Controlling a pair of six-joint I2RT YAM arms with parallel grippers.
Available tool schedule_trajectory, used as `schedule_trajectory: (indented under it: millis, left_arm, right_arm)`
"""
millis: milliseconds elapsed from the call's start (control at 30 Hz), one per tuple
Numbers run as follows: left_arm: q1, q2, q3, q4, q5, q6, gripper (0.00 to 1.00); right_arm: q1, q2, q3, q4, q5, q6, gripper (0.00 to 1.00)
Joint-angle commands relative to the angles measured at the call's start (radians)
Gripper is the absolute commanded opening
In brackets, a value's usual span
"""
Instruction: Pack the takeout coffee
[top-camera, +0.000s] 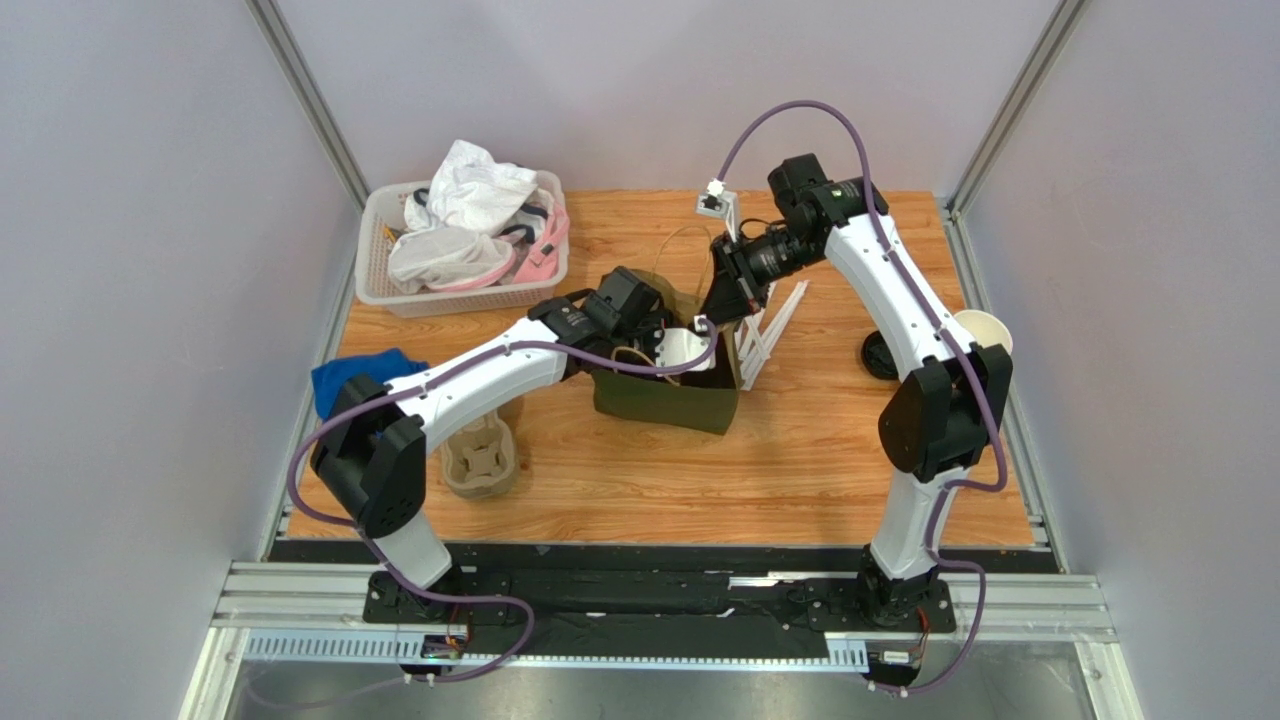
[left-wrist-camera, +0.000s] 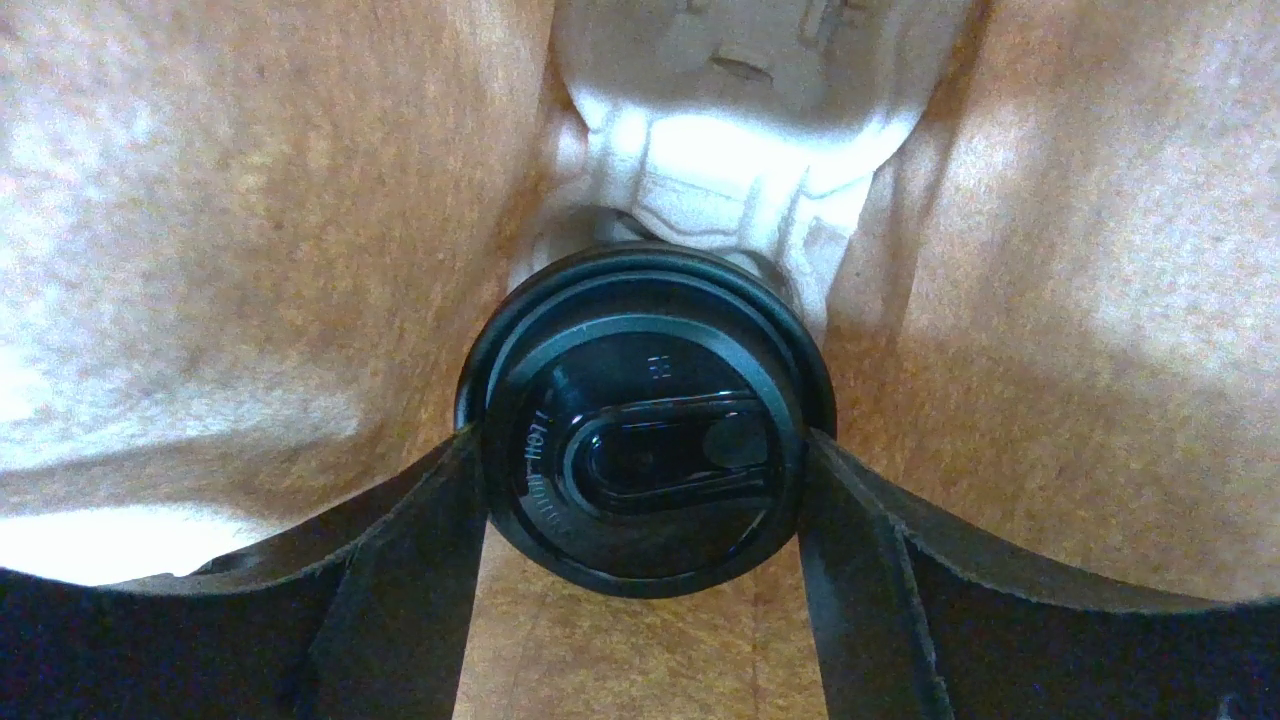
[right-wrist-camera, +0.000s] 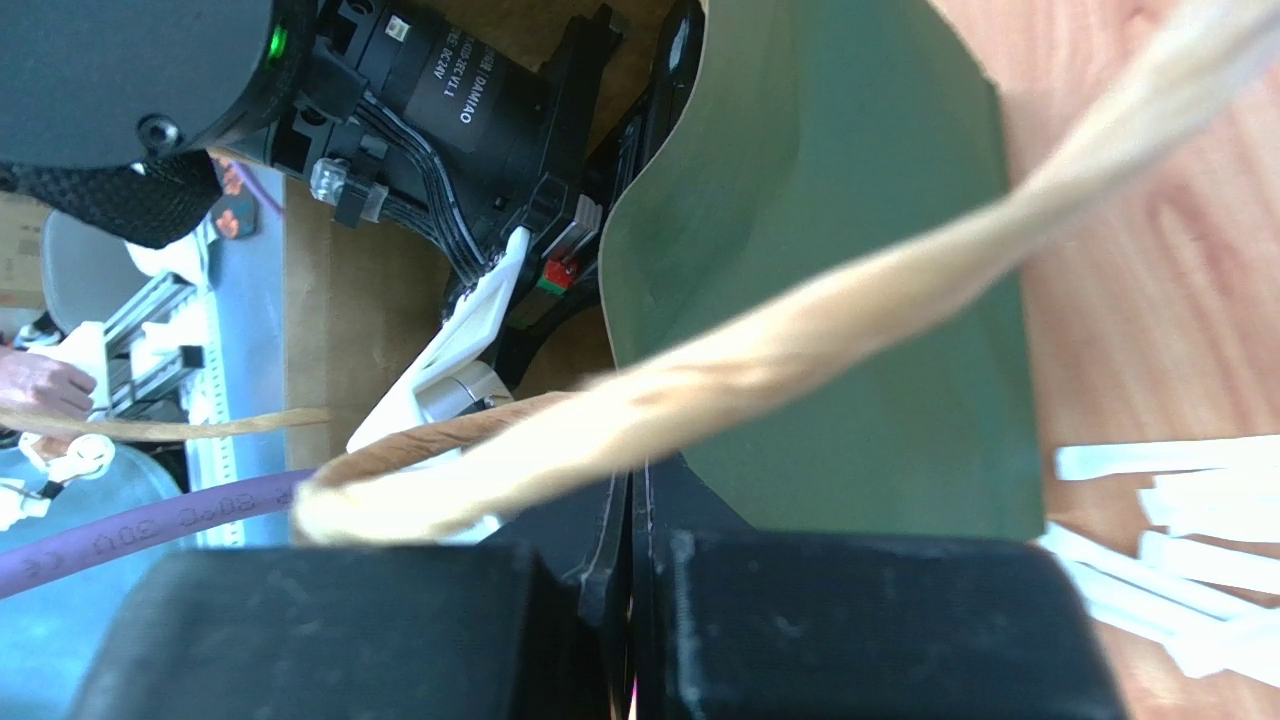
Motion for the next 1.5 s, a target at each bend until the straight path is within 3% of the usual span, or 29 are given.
schedule_trajectory:
  millis: [0, 1033, 1267, 1467]
  left_arm:
    - [0.033, 0.103, 0.033, -0.120, 0.019, 0.048, 0.00]
    - [0.084, 0.329, 0.106, -0.232, -0.039, 0.112, 0.00]
    - [0.082, 0.263, 0.174, -0.230, 0.005, 0.091, 0.18]
    - [0.070, 0.228, 0.157, -0.232, 0.002, 0.102, 0.19]
  right_arm:
    - [0.002, 0.044, 0.038, -0.180, 0.068, -0.068, 0.00]
    - [-0.016, 0.121, 0.121, -0.172, 0.183, -0.097, 0.00]
    - [-0.018, 0.112, 0.124, -0.168, 0.180, -0.098, 0.00]
    - [-0.018, 0.069, 0.137, -0.100, 0.215, -0.060, 0.00]
